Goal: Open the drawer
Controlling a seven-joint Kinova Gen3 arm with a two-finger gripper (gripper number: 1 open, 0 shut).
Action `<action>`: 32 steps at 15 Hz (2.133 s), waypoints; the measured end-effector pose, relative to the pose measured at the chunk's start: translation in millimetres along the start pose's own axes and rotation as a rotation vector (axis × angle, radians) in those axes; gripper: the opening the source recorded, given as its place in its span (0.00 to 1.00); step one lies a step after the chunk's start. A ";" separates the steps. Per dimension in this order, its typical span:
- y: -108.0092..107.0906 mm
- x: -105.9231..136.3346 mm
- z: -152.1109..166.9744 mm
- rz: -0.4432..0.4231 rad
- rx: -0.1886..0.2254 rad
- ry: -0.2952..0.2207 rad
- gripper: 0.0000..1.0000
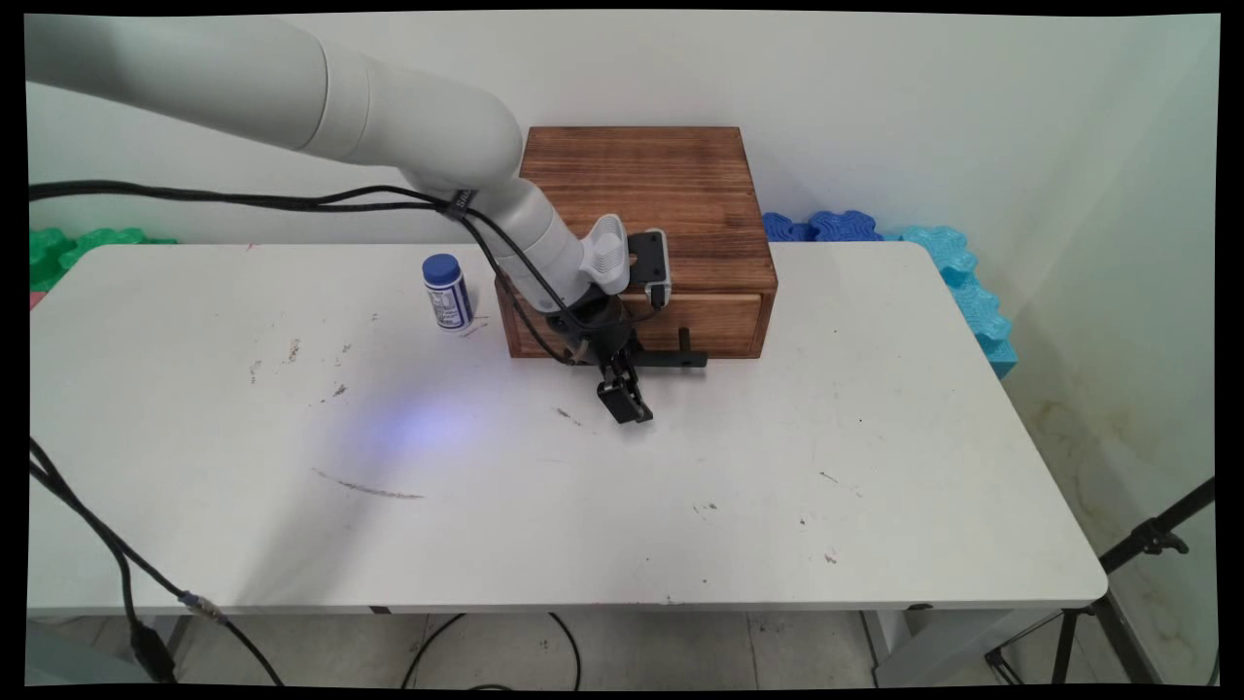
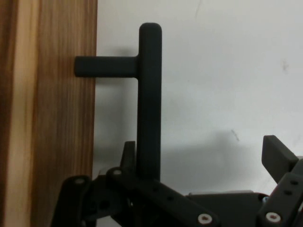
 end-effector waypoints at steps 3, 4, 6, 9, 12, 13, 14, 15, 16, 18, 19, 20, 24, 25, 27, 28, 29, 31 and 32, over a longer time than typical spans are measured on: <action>6.2 0.8 -0.3 0.007 -0.004 -0.001 1.00; 8.4 0.8 -0.8 0.010 -0.005 -0.002 1.00; 14.8 0.9 -1.8 0.015 -0.007 -0.004 1.00; 26.3 2.3 -4.3 0.023 -0.009 -0.006 1.00; 39.6 3.8 -8.0 0.028 -0.010 -0.010 1.00; 43.6 4.0 -9.2 0.028 -0.011 -0.011 1.00; 49.6 4.0 -10.9 0.028 -0.011 -0.013 1.00; 55.5 3.8 -12.6 0.029 -0.011 -0.015 1.00; 60.6 3.4 -14.0 0.030 -0.011 -0.017 1.00; 72.2 2.5 -16.7 0.033 -0.009 -0.021 1.00; 77.0 2.0 -17.7 0.034 -0.008 -0.022 1.00; 82.4 1.1 -18.6 0.036 -0.007 -0.023 1.00; 97.7 -1.4 -19.8 0.042 0.003 -0.023 1.00; 102.1 -2.0 -19.7 0.045 0.006 -0.022 1.00; 110.1 -3.4 -19.5 0.050 0.011 -0.019 1.00; 114.6 -4.2 -19.5 0.053 0.013 -0.017 1.00; 119.1 -5.1 -19.6 0.056 0.015 -0.016 1.00; 127.8 -7.0 -20.0 0.061 0.016 -0.014 1.00; 132.7 -8.2 -20.3 0.064 0.015 -0.013 1.00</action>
